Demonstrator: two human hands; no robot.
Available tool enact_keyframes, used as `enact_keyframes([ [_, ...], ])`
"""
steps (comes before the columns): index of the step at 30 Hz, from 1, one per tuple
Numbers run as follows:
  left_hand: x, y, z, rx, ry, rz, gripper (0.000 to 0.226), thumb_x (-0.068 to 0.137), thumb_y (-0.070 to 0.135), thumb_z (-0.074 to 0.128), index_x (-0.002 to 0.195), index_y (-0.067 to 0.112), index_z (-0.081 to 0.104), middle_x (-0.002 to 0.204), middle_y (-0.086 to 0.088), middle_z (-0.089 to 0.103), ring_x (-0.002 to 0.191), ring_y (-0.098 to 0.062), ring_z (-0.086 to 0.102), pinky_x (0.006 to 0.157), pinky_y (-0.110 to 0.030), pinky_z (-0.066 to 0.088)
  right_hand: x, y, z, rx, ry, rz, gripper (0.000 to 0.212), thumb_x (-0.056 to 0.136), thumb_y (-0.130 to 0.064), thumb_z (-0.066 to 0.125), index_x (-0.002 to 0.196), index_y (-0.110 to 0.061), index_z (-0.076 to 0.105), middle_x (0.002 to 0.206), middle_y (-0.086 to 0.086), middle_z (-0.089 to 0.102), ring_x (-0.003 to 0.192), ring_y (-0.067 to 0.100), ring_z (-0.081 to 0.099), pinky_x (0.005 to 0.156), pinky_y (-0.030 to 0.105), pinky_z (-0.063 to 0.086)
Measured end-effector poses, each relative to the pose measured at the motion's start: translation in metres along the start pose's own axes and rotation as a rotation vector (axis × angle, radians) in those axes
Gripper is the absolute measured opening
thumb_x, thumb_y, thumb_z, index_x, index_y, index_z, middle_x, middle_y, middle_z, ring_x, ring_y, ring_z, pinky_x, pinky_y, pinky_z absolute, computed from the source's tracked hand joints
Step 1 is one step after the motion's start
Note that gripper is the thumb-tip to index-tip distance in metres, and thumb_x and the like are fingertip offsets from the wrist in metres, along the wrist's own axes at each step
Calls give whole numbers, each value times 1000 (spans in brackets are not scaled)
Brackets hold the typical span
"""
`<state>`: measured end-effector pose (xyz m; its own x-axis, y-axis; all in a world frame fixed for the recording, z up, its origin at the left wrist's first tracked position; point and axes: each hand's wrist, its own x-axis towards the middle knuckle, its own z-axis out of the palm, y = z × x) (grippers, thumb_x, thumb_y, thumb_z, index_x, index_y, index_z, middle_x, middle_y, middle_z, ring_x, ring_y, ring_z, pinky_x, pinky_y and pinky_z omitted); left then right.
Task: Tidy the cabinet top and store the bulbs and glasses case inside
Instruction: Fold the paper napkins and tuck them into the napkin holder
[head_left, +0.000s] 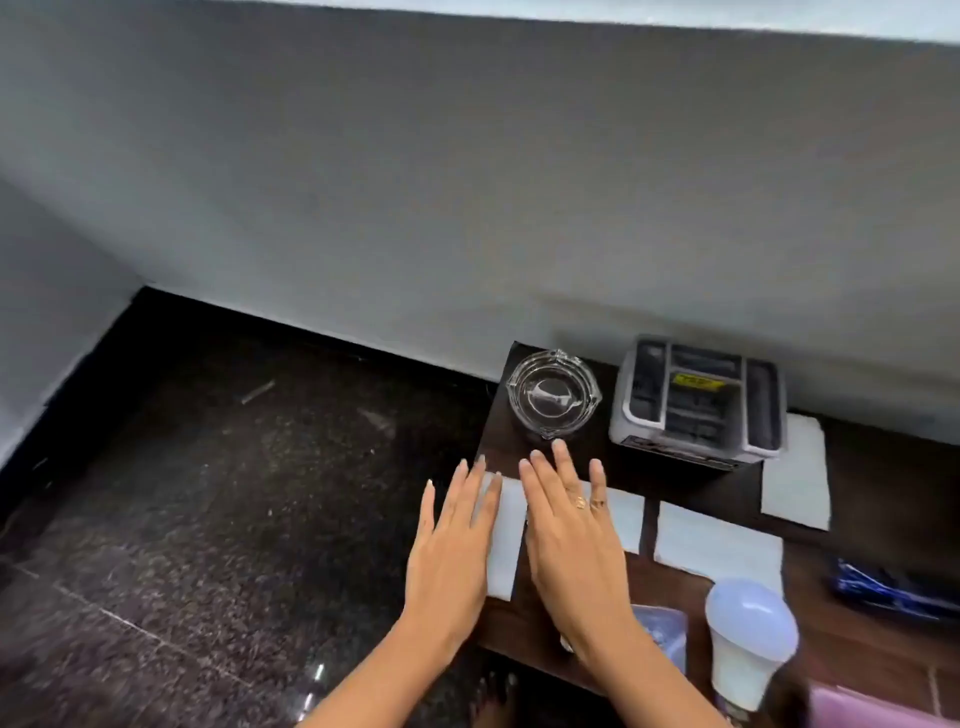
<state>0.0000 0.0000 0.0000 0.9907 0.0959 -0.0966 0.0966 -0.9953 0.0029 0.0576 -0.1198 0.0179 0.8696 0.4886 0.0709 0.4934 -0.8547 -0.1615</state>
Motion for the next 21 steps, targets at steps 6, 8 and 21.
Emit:
enact_keyframes([
  [6, 11, -13, 9, -121, -40, -32, 64, 75, 27, 73, 132, 17, 47, 143, -11, 44, 133, -30, 40, 104, -50, 34, 25, -8, 16, 116, -46, -94, 41, 53, -10, 80, 91, -10, 64, 84, 5, 66, 81, 25, 65, 69, 33, 56],
  [8, 11, -16, 11, -133, -51, -23, 64, 76, 30, 71, 134, 18, 45, 144, -10, 43, 134, -29, 38, 104, -50, 33, 26, -8, 17, 103, -98, -83, 40, 49, -9, 80, 84, -12, 62, 78, 4, 63, 70, 22, 60, 55, 30, 52],
  [21, 23, -21, -9, -630, -1, -35, 15, 91, 19, 50, 105, 14, 55, 136, 8, 43, 139, -8, 23, 115, -21, 16, 32, -14, 8, 374, -203, 34, 8, 75, -11, 49, 81, -10, 54, 80, 8, 59, 74, 27, 52, 66, 36, 48],
])
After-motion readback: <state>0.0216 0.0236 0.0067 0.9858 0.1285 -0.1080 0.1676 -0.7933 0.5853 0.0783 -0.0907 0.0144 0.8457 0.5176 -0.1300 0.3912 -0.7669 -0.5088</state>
